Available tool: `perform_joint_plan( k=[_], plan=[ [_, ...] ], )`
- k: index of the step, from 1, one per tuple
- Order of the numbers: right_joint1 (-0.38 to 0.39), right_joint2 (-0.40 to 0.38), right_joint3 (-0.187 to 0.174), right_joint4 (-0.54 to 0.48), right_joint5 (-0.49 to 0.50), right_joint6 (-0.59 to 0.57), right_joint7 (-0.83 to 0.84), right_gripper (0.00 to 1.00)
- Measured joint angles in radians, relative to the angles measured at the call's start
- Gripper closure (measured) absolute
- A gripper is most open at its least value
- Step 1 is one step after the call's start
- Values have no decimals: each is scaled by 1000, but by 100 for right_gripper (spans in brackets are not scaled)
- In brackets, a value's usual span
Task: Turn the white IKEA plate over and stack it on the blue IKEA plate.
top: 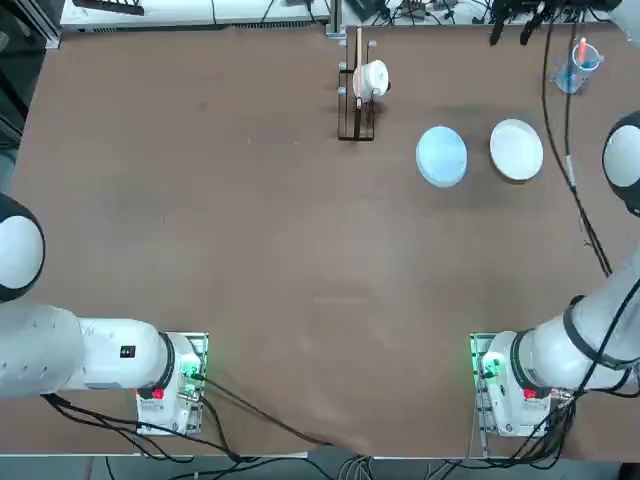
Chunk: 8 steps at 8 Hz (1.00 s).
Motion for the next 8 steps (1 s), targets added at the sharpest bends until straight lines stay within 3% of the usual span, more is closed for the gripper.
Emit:
perform_joint_plan(
  k=[2, 4, 8],
  plan=[
    [-5, -41, -2, -284, -5, 287, 0, 0],
    [-28, -63, -4, -480, -11, 431, 0, 0],
    [-92, 31, -6, -538, -19, 532, -59, 0]
  ],
)
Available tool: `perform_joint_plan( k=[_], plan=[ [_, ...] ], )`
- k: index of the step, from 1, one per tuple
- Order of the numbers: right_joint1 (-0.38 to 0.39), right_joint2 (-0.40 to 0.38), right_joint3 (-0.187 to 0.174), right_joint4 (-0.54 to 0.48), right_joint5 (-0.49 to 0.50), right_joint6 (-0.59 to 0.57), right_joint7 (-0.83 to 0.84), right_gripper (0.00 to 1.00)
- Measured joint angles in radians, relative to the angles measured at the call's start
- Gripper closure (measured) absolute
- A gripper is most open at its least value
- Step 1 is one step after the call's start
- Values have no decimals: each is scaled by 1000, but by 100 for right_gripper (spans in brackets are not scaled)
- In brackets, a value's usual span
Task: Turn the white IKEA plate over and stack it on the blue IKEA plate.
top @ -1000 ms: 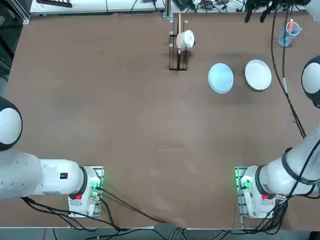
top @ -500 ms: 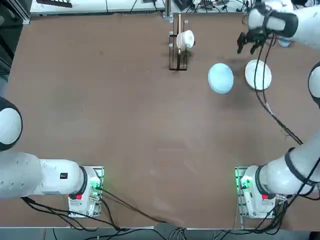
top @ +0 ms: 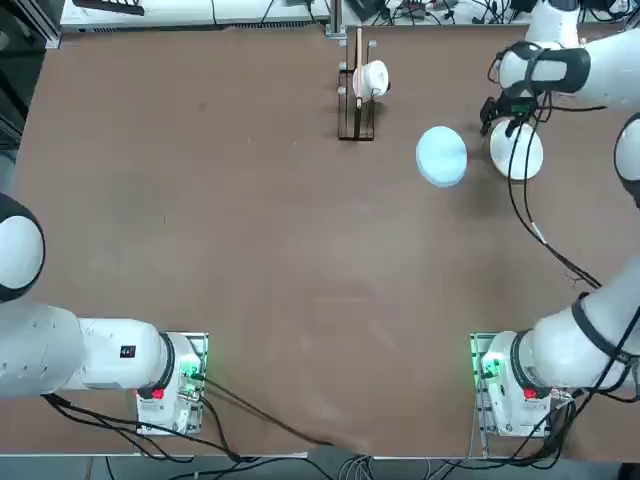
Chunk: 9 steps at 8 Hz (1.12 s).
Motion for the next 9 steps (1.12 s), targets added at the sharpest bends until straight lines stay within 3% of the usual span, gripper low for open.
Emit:
perform_joint_plan(
  k=[5, 7, 8, 9],
  plan=[
    [2, 56, 3, 2, -69, 35, -9, 4],
    [2, 58, 3, 2, -69, 33, -12, 22],
    [2, 65, 3, 2, -69, 32, -13, 42],
    [2, 72, 3, 2, -69, 32, -13, 53]
  ],
)
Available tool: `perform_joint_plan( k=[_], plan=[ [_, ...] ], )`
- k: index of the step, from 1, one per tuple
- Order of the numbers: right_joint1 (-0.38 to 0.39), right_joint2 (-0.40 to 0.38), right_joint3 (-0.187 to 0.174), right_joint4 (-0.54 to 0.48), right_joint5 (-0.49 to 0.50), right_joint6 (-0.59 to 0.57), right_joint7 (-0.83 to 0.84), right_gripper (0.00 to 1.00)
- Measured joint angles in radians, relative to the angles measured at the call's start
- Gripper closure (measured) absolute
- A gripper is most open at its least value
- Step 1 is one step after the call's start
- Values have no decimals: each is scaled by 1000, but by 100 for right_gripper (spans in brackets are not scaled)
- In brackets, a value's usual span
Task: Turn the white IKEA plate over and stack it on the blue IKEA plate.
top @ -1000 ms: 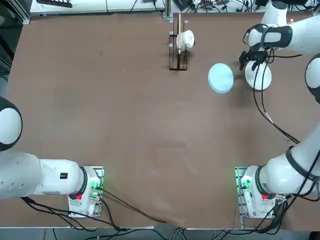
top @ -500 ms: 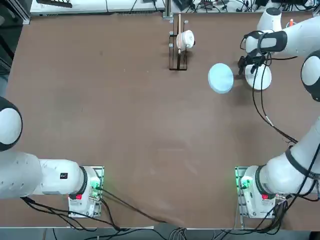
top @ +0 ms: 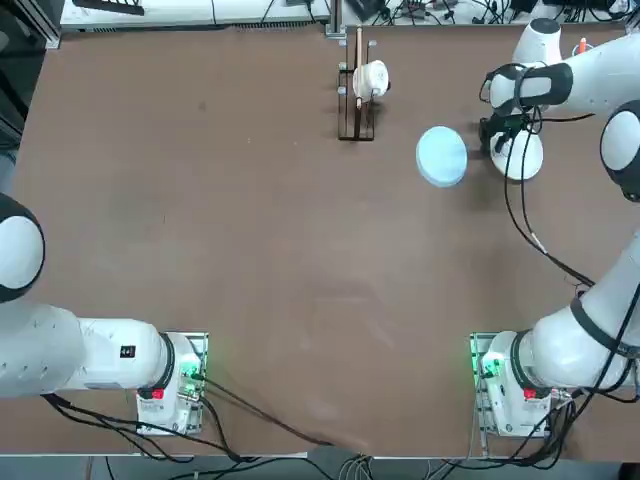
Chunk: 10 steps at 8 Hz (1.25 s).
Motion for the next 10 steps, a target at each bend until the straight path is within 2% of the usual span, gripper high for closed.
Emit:
perform_joint_plan(
  k=[1, 3, 4, 6, 9, 10],
  plan=[
    [0, 4, 0, 0, 0, -1, -1, 66],
    [0, 4, 0, 3, 0, -2, -13, 77],
    [0, 2, 0, 15, -4, -17, -16, 96],
    [2, -11, 11, 78, -6, -143, -20, 97],
    [5, -60, 55, 175, 2, -299, -21, 97],
    [5, -86, 67, 200, 38, -343, -21, 97]
  ],
)
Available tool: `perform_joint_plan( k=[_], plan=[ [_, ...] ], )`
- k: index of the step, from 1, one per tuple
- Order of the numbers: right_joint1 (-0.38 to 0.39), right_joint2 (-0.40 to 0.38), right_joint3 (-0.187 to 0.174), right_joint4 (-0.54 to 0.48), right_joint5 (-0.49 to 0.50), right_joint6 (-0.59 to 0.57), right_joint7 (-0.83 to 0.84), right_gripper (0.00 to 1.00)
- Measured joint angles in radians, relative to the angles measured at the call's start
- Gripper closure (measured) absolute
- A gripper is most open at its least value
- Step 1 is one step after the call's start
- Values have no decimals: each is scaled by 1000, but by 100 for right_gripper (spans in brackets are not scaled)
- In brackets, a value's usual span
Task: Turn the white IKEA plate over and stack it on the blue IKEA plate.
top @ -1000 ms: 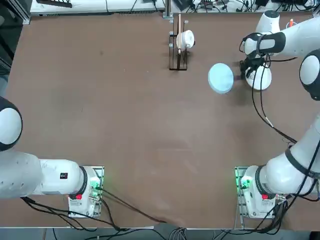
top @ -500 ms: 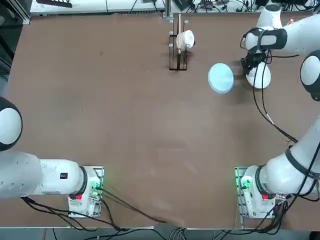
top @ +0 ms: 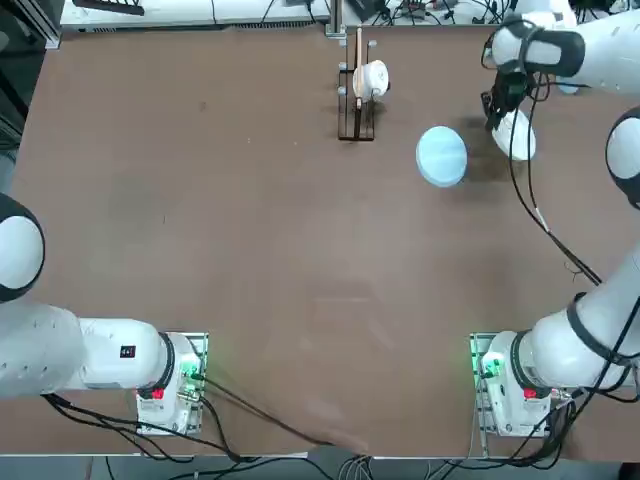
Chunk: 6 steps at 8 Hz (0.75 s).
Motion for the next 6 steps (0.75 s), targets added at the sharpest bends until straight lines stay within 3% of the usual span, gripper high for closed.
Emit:
perform_joint_plan(
  k=[3, 6],
  plan=[
    [2, -54, 42, 100, 271, -151, -38, 98],
    [5, -52, 52, 133, 697, -199, -196, 98]
  ],
)
